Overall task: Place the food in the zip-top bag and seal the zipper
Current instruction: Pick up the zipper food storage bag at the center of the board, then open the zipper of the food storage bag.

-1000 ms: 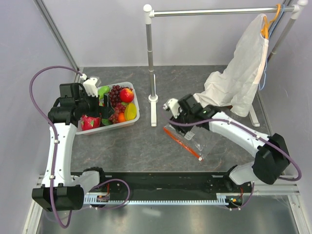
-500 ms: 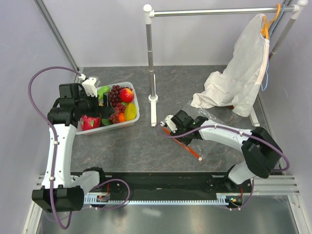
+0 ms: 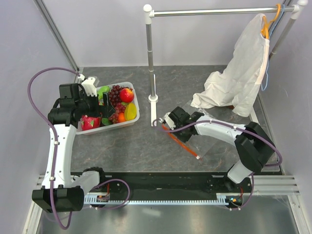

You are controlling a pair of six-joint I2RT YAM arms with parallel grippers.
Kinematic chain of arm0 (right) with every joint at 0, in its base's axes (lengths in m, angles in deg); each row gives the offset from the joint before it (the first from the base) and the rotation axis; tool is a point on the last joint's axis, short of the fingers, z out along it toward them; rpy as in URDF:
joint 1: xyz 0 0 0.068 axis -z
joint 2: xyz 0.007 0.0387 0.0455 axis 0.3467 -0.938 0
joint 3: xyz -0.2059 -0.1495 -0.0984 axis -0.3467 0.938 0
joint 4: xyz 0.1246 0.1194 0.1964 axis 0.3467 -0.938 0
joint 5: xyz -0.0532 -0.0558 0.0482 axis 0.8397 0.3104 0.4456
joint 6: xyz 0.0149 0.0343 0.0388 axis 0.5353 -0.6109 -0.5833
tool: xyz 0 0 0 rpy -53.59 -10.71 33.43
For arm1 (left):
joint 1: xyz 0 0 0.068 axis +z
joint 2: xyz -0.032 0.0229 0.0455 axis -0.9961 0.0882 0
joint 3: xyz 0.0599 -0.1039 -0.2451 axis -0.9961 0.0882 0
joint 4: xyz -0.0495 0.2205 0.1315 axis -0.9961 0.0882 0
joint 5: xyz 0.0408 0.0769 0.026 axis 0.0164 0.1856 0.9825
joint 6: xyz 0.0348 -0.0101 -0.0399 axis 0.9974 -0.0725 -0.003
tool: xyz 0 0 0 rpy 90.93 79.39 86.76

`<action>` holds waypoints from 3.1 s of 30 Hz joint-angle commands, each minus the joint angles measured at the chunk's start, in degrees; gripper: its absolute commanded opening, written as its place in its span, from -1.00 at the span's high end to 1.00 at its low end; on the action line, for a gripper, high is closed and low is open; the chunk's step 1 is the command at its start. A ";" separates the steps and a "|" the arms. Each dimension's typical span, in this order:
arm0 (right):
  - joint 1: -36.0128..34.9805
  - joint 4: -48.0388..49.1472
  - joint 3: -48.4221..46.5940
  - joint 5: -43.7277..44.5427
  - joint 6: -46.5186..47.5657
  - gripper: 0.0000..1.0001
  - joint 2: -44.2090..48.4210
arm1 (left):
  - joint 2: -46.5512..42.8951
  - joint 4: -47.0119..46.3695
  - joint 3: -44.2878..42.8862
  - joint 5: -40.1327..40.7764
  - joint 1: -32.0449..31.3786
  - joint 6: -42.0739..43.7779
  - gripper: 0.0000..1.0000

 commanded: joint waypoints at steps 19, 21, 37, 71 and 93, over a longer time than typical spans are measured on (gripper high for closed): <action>9.88 4.70 -20.35 -14.43 -37.47 1.00 11.15 | 10.24 -25.28 1.75 2.72 -31.56 -29.50 -0.84; 9.88 4.70 -20.26 -13.99 -38.37 1.00 11.67 | 11.93 -26.16 0.87 2.73 -33.14 -30.29 -0.82; 9.79 -4.68 -20.52 -10.92 -40.48 1.00 18.70 | 22.13 -33.64 -2.65 3.87 -42.64 -34.24 -0.40; 10.93 -4.18 -15.43 -12.49 -31.16 1.00 17.47 | 11.34 -14.74 2.45 -10.81 -28.85 -8.15 -0.99; 11.02 -4.17 -15.60 -13.11 -30.38 1.00 16.42 | 17.56 10.57 -11.79 -2.55 13.35 37.10 -0.89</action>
